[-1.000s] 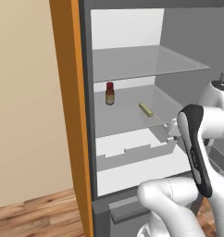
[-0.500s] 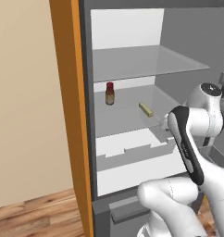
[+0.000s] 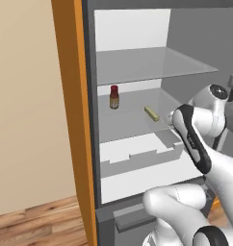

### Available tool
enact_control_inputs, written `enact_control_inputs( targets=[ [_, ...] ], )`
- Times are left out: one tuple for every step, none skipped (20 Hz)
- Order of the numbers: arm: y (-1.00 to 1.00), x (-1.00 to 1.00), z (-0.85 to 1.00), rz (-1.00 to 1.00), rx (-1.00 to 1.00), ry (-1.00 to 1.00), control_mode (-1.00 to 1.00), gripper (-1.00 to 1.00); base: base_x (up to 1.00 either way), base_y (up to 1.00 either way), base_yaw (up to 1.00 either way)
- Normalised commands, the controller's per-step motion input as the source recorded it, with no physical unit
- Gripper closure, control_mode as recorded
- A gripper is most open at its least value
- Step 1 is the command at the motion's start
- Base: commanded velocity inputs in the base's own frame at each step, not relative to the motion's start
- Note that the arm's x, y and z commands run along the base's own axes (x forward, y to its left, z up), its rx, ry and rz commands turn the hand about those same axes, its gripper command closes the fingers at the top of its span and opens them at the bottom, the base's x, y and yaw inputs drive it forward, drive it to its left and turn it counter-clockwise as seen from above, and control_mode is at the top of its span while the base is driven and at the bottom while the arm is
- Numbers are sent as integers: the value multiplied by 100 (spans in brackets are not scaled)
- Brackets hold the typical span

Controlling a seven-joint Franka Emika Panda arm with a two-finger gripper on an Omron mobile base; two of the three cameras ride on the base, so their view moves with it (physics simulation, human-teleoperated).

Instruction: Retrieve the butter from the fridge and place it on a plate on the dining table. Then retrieve the butter knife by the fridge and place it near the plate.

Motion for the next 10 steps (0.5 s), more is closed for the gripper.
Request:
enact_control_inputs(
  targets=[
    [9,46,-4,0,0,-14,-100,-100,0,0,0],
    [3,53,0,0,0,-5,-100,-100,0,0,0],
    [0,53,0,0,0,-2,-100,-100,0,0,0],
    [0,59,0,0,0,-1,-100,-100,0,0,0],
    [8,67,0,0,0,0,-100,-100,0,0,0],
    [15,67,0,0,0,0,-100,-100,0,0,0],
    [16,73,0,0,0,0,-100,-100,0,0,0],
    [11,64,0,0,-3,0,-100,-100,0,0,0],
    [13,53,-20,1,0,2,-100,-100,0,0,0],
    [0,56,-19,0,0,1,-100,-100,0,0,0]
  ],
)
